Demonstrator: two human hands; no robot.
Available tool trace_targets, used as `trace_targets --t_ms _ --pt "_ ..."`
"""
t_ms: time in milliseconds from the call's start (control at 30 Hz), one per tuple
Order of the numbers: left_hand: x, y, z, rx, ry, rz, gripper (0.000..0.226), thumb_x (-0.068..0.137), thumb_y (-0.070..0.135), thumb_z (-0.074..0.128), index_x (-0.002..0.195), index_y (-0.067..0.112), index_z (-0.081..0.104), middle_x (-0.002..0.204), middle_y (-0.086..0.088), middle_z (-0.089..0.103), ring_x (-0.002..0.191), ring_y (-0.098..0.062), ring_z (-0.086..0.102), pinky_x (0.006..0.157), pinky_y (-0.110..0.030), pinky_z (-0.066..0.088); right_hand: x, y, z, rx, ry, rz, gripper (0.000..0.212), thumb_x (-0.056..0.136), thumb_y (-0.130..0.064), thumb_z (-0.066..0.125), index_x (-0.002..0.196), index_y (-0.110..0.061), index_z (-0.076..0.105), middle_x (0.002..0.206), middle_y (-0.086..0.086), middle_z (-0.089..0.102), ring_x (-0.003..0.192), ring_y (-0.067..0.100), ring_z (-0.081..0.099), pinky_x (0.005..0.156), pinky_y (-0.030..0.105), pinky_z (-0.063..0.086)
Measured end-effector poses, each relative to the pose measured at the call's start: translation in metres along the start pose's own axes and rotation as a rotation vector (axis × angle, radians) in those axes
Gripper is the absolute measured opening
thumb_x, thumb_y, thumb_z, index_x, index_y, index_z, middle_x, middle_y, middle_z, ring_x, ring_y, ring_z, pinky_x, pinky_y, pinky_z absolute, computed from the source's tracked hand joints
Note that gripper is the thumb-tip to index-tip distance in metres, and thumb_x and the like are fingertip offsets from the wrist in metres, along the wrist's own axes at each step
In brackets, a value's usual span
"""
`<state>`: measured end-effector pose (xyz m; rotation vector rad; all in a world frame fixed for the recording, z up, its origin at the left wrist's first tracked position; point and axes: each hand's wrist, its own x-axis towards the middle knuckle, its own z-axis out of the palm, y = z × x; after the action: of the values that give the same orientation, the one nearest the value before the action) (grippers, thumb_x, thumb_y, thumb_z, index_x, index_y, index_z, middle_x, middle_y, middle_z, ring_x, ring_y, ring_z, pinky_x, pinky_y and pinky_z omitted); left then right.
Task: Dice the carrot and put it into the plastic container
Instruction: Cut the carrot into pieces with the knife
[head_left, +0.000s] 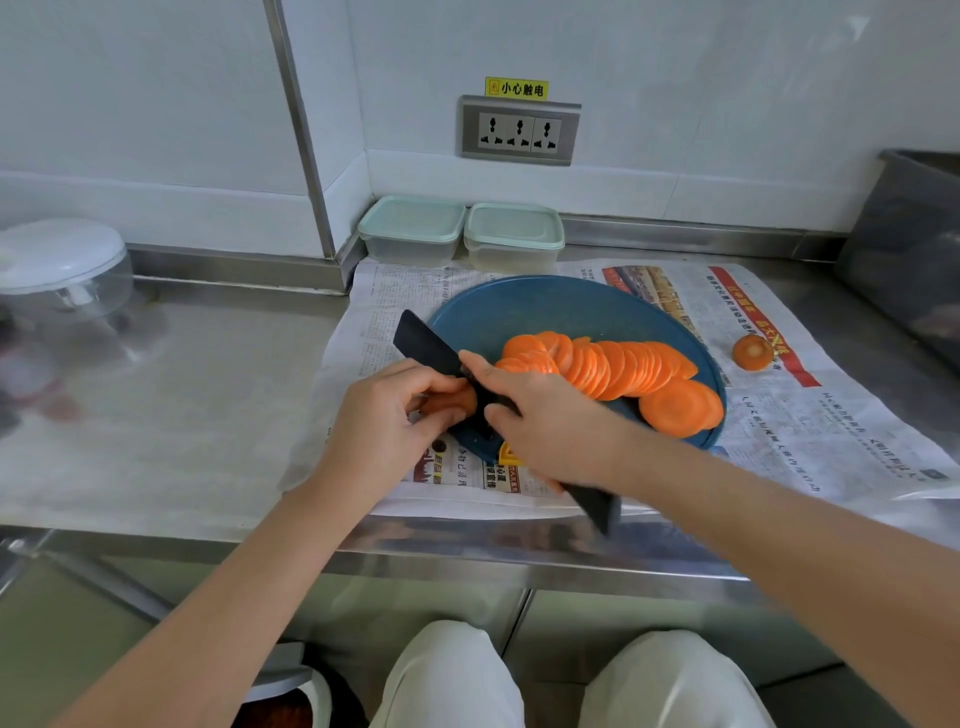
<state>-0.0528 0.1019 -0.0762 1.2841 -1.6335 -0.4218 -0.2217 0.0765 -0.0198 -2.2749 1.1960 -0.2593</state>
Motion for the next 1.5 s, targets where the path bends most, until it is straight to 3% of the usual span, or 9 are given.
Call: trace_targets --t_ms 100,200,333,433,533,733,900,1200,1500 --pt "0.0 -0.001 0.0 0.003 0.0 0.008 0.027 0.074 0.003 0.078 0.098 0.014 0.073 0.094 0.011 0.068 0.091 -0.001 0.065 0.085 -0.016 0.052 0.004 0.002 0.01 -0.025 0.058 -0.008 0.055 0.101 -0.013 0.037 0.152 -0.024 0.019 0.086 0.013 0.055 0.076 0.027 0.057 0.076 0.04 0.05" --pt "-0.001 -0.001 -0.001 -0.007 -0.008 0.024 0.027 0.074 0.001 0.077 0.097 0.014 0.073 0.094 0.011 0.066 0.091 -0.002 0.065 0.085 -0.017 0.052 0.002 0.002 0.008 0.076 0.033 0.021 0.055 0.101 -0.017 0.037 0.152 -0.028 0.019 0.1 0.01 0.062 0.083 0.021 0.06 0.082 0.034 0.051" --pt "0.0 -0.001 -0.002 0.038 0.007 0.061 0.022 0.078 0.007 0.075 0.098 0.016 0.073 0.094 0.008 0.065 0.089 -0.004 0.064 0.081 -0.018 0.053 -0.004 0.0 0.002 0.23 0.008 0.135 0.037 0.097 -0.018 0.049 0.131 -0.009 0.039 0.079 0.007 0.058 0.051 0.012 0.051 0.045 0.018 0.045" --pt "0.0 -0.001 -0.004 0.047 0.013 0.035 0.025 0.078 0.007 0.074 0.099 0.021 0.072 0.095 0.009 0.065 0.088 -0.006 0.064 0.078 -0.021 0.055 -0.01 0.0 -0.006 0.262 -0.016 0.162 0.018 0.09 -0.01 0.058 0.101 0.003 0.054 0.062 0.011 0.06 0.041 0.012 0.049 0.044 0.02 0.044" --pt "-0.001 -0.001 -0.004 0.022 0.028 -0.01 0.027 0.076 0.007 0.077 0.096 0.025 0.071 0.094 0.009 0.066 0.087 -0.005 0.064 0.077 -0.023 0.056 -0.015 -0.002 -0.01 0.15 0.011 0.125 0.007 0.09 -0.01 0.058 0.085 -0.006 0.055 0.061 0.007 0.059 0.041 0.01 0.05 0.049 0.022 0.047" --pt "-0.001 -0.001 -0.004 -0.05 0.042 -0.085 0.024 0.071 0.012 0.081 0.09 0.025 0.072 0.091 0.006 0.069 0.087 -0.009 0.067 0.08 -0.034 0.058 -0.027 -0.005 -0.024 0.099 -0.004 0.113 0.016 0.102 -0.028 0.04 0.113 -0.019 0.045 0.066 0.005 0.052 0.033 0.006 0.047 0.035 0.026 0.043" --pt "-0.001 -0.001 -0.004 -0.078 0.034 -0.118 0.026 0.072 0.012 0.079 0.086 0.031 0.069 0.091 0.003 0.07 0.088 -0.013 0.068 0.082 -0.038 0.057 -0.033 -0.009 -0.037 0.063 0.016 0.184 0.038 0.103 -0.033 0.034 0.088 -0.004 0.053 0.062 0.008 0.052 0.027 0.007 0.042 0.033 0.02 0.035" --pt "-0.001 0.001 -0.004 -0.029 -0.003 -0.122 0.019 0.073 0.012 0.079 0.09 0.015 0.072 0.092 0.003 0.069 0.089 -0.012 0.067 0.082 -0.036 0.058 -0.038 -0.008 -0.05 0.127 -0.031 0.206 0.044 0.103 -0.035 0.032 0.089 0.0 0.055 0.055 0.009 0.048 0.04 0.02 0.043 0.036 0.022 0.037" --pt "-0.002 0.005 -0.006 -0.045 -0.003 -0.12 0.032 0.073 0.008 0.079 0.085 0.034 0.067 0.092 0.008 0.068 0.09 -0.009 0.066 0.084 -0.034 0.057 -0.038 -0.007 -0.045 0.134 -0.054 0.201 0.046 0.103 -0.034 0.032 0.093 0.004 0.056 0.054 0.008 0.048 0.04 0.019 0.045 0.038 0.024 0.038"
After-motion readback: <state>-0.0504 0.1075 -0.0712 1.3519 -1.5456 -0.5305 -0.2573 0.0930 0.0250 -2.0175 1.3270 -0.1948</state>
